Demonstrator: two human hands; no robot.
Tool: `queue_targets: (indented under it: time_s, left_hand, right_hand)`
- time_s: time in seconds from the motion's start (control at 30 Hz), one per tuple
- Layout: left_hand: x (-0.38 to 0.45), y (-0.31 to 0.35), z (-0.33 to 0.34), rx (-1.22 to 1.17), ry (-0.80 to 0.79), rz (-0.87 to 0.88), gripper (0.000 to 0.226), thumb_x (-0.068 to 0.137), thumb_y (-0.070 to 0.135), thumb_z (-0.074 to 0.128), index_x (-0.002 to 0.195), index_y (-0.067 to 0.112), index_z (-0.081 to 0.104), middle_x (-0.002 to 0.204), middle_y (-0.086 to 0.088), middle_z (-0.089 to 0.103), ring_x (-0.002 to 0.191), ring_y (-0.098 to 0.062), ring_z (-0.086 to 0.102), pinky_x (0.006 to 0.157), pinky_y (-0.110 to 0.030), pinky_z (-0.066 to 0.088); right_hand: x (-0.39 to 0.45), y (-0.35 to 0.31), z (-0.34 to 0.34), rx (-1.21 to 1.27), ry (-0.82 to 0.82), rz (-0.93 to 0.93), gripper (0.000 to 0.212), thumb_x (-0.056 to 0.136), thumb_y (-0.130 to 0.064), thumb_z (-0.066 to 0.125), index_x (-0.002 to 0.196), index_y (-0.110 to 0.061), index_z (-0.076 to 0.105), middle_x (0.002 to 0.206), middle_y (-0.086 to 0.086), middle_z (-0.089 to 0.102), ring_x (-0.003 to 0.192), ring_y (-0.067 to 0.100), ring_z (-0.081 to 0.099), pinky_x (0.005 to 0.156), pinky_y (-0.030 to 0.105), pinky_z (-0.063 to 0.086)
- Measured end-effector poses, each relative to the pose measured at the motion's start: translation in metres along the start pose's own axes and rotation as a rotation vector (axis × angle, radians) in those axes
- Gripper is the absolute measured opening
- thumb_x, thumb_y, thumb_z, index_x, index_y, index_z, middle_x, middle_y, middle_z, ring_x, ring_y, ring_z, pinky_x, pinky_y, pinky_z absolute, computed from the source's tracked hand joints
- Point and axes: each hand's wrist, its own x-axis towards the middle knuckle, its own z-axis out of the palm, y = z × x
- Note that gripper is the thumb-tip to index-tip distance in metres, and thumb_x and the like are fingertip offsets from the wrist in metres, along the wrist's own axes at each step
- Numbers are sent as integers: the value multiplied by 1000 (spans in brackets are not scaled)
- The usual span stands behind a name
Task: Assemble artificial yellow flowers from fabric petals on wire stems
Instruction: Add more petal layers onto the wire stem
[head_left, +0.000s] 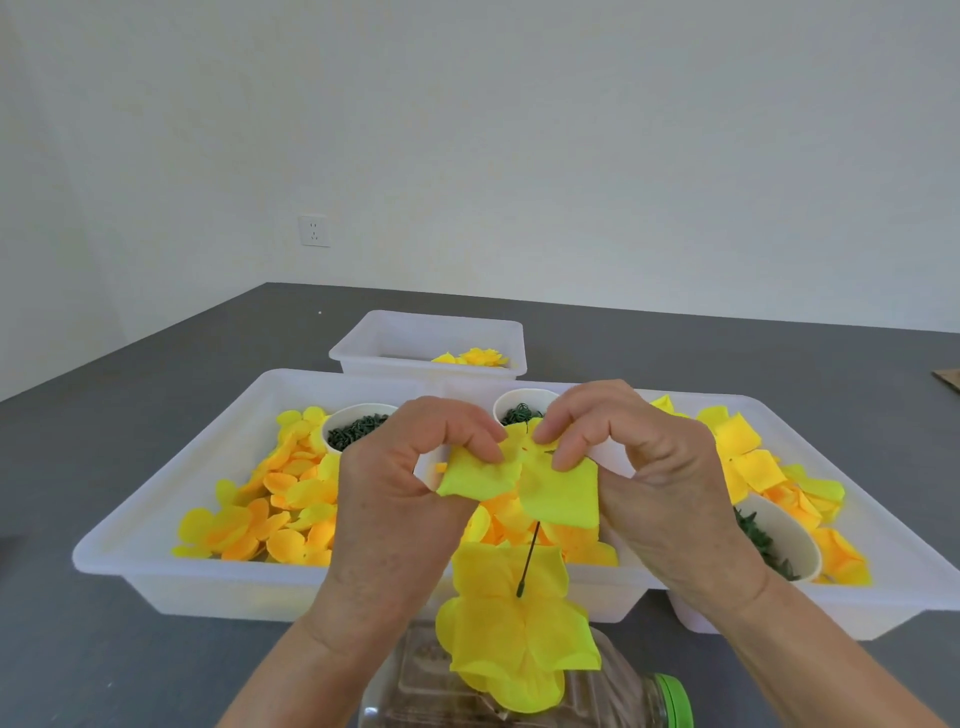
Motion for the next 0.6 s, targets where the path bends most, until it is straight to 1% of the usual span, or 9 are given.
queue_targets:
  time_s: [0.07, 0.13, 0.17, 0.2, 0.27, 0.33, 0.4, 0.5, 0.6]
  left_hand:
    - [1, 5, 0, -105, -45, -169, 21, 61, 12, 82, 64, 26, 67, 75, 14, 69, 72, -6, 65, 70, -21, 53]
    - [3, 11, -1, -257, -84, -342, 12, 57, 22, 76, 68, 24, 72, 71, 5, 71, 69, -13, 66, 67, -28, 55]
    - [4, 13, -1, -337, -96, -420, 16, 56, 24, 73, 72, 21, 73, 74, 0, 72, 70, -18, 67, 68, -31, 56]
    - [6, 15, -2, -403, -111, -491, 24, 56, 25, 72, 77, 16, 75, 79, -5, 74, 73, -22, 68, 70, -34, 57]
    - [9, 18, -5, -477, -134, -611, 30, 60, 24, 69, 85, 8, 74, 86, -12, 74, 76, -24, 70, 69, -34, 58]
    - [10, 21, -6, -540, -144, -717, 29, 65, 22, 66, 87, 5, 74, 88, -14, 74, 75, -23, 71, 67, -33, 59]
    - [11, 21, -7, -587, -132, -804, 25, 65, 22, 66, 83, 7, 75, 88, -13, 74, 74, -21, 71, 73, -37, 58]
    - [11, 22, -6, -639, -136, -874, 21, 62, 24, 67, 76, 11, 75, 87, -11, 74, 73, -20, 71, 75, -39, 56]
    - [11, 23, -5, -715, -163, -940, 23, 62, 25, 67, 78, 11, 75, 88, -11, 74, 73, -20, 70, 65, -33, 58]
  right_hand:
    - [1, -4, 0, 184, 15, 172, 24, 63, 2, 76, 62, -19, 64, 74, -2, 69, 73, 14, 63, 68, 24, 51]
    - [3, -8, 1, 374, 32, 378, 15, 61, -4, 76, 67, -15, 67, 71, 2, 69, 67, 16, 63, 63, 27, 53]
    - [5, -10, 1, 452, 28, 480, 14, 59, -9, 73, 72, -13, 69, 73, 2, 70, 67, 16, 64, 62, 27, 54]
    - [6, -10, 0, 519, 12, 572, 20, 59, -12, 72, 78, -11, 70, 76, 4, 71, 68, 17, 65, 62, 27, 54]
    - [10, -13, -2, 589, -42, 711, 26, 59, -16, 70, 84, -11, 71, 80, 5, 72, 68, 17, 66, 59, 26, 54]
    - [13, -17, -4, 613, -96, 807, 27, 60, -19, 68, 85, -11, 73, 79, 5, 72, 65, 14, 66, 56, 24, 53]
    - [14, -19, -5, 646, -118, 877, 25, 59, -21, 69, 81, -11, 74, 78, 4, 72, 63, 12, 66, 53, 23, 52]
    - [12, -20, -6, 727, -151, 941, 22, 61, -22, 69, 79, -14, 77, 80, 5, 74, 64, 14, 69, 52, 24, 53]
    - [9, -20, -7, 762, -179, 963, 24, 63, -22, 68, 84, -13, 77, 87, 7, 74, 71, 17, 71, 60, 29, 59]
